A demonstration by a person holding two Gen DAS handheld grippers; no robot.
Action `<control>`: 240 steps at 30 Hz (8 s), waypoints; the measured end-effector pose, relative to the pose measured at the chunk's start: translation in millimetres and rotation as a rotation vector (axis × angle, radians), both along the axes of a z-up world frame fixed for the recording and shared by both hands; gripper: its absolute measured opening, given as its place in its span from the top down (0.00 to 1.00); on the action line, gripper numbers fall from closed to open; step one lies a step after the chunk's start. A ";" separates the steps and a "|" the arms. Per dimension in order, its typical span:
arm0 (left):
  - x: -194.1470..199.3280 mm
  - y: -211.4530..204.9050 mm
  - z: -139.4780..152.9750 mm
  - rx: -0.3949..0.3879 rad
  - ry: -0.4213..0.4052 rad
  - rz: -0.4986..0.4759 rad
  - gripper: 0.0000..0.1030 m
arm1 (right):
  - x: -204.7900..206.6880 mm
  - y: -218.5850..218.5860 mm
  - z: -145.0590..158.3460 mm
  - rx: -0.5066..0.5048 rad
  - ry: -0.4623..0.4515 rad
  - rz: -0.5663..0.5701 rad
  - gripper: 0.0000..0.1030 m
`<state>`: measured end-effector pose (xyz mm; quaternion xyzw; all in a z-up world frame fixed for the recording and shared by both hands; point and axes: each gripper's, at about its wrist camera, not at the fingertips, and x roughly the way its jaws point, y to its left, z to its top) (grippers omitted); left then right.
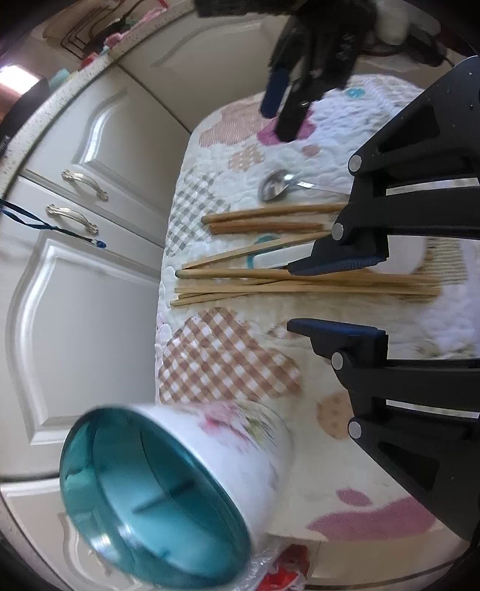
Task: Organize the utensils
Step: 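Lower the left tool and close it on one wooden chopstick, then lift the wooden chopstick upright with the left tool, then carry the chopstick over the teal utensil holder and drop it in, then move the left tool back and grasp another wooden chopstick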
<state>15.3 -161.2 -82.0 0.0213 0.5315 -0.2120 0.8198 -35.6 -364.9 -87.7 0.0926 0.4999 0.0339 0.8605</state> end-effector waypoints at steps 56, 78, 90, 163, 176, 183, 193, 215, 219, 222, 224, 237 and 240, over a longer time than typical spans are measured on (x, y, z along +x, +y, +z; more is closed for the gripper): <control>-37.8 66.2 -23.7 -0.018 0.065 0.095 0.96 | 32.0 40.7 -13.2 0.108 -0.034 0.273 0.65; -2.6 51.1 -32.4 0.028 0.078 0.089 0.86 | 69.3 -11.6 -47.5 0.237 0.000 0.294 0.91; 6.4 36.0 -37.0 0.090 0.060 0.056 0.86 | 43.1 -19.7 -44.7 0.171 0.053 0.306 0.75; 74.3 155.1 225.0 -0.130 -0.519 0.343 0.96 | 93.2 94.3 190.9 0.070 -0.412 0.392 0.97; 103.6 151.1 154.0 -0.115 -0.470 0.362 0.96 | 153.4 191.2 148.6 -0.163 -0.416 0.461 0.97; 94.8 141.5 131.5 -0.074 -0.423 0.336 0.96 | 154.9 201.5 113.2 -0.150 -0.329 0.516 0.96; 87.0 138.9 120.9 -0.039 -0.390 0.357 0.96 | 143.5 186.8 94.8 -0.002 -0.243 0.507 0.86; 17.6 117.9 147.3 -0.050 -0.426 0.288 0.71 | 72.1 135.4 112.0 0.070 -0.282 0.366 0.67; 0.5 103.7 149.5 -0.049 -0.442 0.257 0.71 | 56.8 120.6 113.2 0.063 -0.286 0.329 0.67; -9.7 93.0 150.2 -0.049 -0.448 0.232 0.71 | 44.3 111.2 115.8 0.051 -0.297 0.303 0.67; -14.8 86.3 150.1 -0.054 -0.444 0.217 0.71 | 35.8 104.9 117.3 0.044 -0.305 0.287 0.66; -40.2 58.6 133.1 -0.076 -0.395 0.126 0.70 | 5.9 62.8 93.6 0.028 -0.252 0.201 0.61; -43.0 54.9 120.0 -0.073 -0.361 0.108 0.70 | 9.4 52.5 71.1 0.027 -0.195 0.176 0.61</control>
